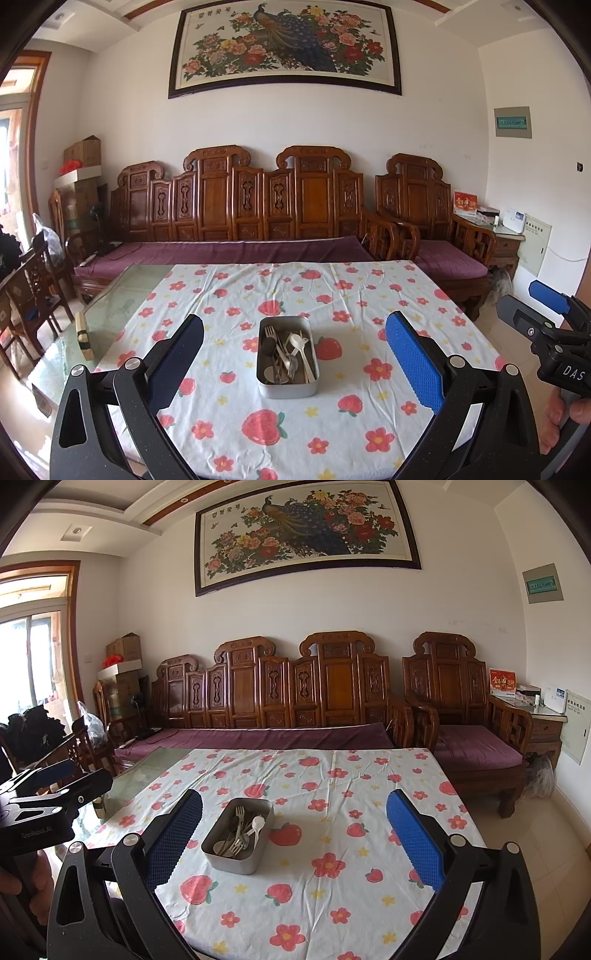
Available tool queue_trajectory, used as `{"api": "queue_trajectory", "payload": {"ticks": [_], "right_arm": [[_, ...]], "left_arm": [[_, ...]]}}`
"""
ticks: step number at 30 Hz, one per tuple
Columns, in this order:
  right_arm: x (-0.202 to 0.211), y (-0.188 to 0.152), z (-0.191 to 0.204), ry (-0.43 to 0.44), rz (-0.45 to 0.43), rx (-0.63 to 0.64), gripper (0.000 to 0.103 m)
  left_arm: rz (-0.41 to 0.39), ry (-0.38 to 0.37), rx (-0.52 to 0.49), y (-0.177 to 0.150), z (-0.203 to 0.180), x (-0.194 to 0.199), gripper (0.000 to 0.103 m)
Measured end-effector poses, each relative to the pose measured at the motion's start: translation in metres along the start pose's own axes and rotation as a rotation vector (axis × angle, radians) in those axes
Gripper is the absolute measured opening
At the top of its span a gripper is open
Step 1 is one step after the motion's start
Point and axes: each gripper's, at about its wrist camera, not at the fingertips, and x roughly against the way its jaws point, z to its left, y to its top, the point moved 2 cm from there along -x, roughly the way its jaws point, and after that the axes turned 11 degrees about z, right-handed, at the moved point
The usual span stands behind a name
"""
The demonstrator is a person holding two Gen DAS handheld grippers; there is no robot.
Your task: Organize utensils
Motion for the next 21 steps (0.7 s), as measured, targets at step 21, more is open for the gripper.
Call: {"api": "queue_trajectory", "payload": {"ticks": [21], "right_arm": [[0.0026,0.0040,-0.0009,-0.006,-0.003,0.002,0.101]], "left_arm": [[-0.001,0.000,-0.001,-0.0012,0.0002,0.0000,0.095]]}}
